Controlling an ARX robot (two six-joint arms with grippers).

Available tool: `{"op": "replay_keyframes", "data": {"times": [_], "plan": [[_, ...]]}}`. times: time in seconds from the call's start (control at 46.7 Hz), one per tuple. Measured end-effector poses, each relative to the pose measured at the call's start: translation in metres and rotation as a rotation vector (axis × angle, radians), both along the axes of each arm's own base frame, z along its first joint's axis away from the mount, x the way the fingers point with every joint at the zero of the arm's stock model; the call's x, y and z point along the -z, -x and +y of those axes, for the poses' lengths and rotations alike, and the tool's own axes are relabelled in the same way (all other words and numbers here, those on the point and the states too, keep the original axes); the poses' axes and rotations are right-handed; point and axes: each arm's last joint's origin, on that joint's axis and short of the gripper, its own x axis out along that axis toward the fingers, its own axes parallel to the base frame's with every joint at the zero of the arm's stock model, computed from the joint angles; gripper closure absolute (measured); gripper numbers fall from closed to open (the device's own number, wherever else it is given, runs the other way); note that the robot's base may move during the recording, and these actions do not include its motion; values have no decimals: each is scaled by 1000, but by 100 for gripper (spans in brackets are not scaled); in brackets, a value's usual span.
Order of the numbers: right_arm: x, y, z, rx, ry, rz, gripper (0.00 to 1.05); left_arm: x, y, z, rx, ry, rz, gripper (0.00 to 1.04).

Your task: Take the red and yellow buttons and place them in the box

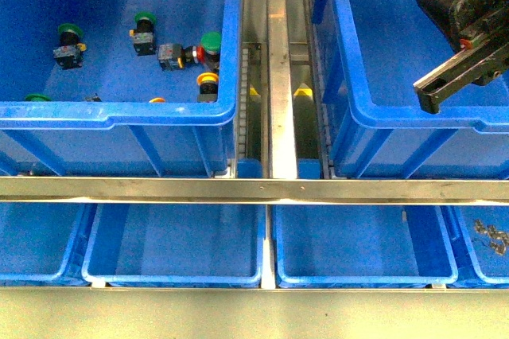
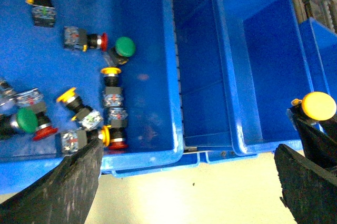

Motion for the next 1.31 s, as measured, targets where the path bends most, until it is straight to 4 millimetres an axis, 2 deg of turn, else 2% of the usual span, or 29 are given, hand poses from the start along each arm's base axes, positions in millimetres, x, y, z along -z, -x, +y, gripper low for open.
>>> {"op": "replay_keyframes", "data": {"times": [0.128,0.171,0.235,0.321,0.449,0.556,0.706,0.942,1.305], "plan": [[-6,3,-7,8,16,32,79,5,18,51,-113,-1,-17,8],[-7,3,-9,11,20,41,79,10,22,62,-151,-26,-24,9],[-9,5,-10,16,35,57,79,22,29,73,-299,-186,-184,18],[-13,7,-12,37,46,81,79,44,55,89,-448,-362,-412,39],[-16,7,-13,72,40,101,79,53,74,92,-458,-417,-499,58],[-17,9,-11,78,29,110,79,71,90,88,-462,-431,-480,79],[-16,9,-14,130,20,128,79,83,103,80,-464,-434,-466,103],[-22,2,-15,183,-2,115,79,77,114,60,-465,-445,-497,102],[-20,-5,-6,196,-7,125,79,74,119,41,-481,-447,-500,102]]}}
